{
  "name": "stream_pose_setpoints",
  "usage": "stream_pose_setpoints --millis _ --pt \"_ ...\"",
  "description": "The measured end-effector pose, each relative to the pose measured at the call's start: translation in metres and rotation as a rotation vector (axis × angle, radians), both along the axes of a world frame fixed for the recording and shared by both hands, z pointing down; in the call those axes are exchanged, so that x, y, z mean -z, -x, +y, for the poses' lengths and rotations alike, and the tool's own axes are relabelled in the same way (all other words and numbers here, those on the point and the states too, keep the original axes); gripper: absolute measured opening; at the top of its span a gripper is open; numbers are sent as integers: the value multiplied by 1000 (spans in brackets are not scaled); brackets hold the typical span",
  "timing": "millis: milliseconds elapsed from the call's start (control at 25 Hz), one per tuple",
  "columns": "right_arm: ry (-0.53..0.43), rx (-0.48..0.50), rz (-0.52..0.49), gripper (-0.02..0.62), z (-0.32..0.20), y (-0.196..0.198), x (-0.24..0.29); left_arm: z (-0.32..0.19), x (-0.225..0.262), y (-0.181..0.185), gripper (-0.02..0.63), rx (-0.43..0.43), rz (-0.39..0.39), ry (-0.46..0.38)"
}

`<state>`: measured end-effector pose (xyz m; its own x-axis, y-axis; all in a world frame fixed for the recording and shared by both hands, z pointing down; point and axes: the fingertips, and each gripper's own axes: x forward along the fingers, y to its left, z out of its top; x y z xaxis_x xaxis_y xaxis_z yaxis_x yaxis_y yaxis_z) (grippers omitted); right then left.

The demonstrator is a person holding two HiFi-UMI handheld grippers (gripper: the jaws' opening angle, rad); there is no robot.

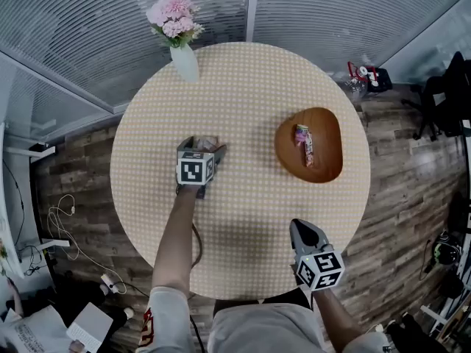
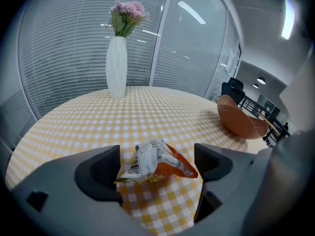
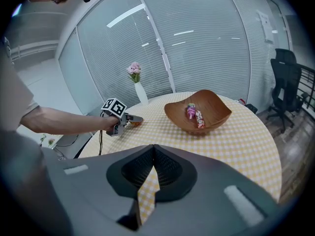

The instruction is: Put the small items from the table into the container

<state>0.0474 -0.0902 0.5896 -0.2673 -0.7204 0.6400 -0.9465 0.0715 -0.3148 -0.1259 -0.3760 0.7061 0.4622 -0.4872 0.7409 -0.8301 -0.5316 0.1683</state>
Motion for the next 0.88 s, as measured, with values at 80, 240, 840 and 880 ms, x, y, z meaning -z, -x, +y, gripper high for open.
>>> stream_pose_setpoints --millis 80,240,840,880 --pt "-1 -6 0 2 -2 -4 1 1 -6 2 464 -1 -36 12" --pt "-3 -18 -3 2 1 -8 1 2 -5 11 204 28 -84 -24" --pt "-54 -12 -32 2 -11 -15 4 60 72 -45 166 -84 33 -150" --pt "-60 -14 -35 2 -11 -17 6 68 79 -54 166 -104 43 -157"
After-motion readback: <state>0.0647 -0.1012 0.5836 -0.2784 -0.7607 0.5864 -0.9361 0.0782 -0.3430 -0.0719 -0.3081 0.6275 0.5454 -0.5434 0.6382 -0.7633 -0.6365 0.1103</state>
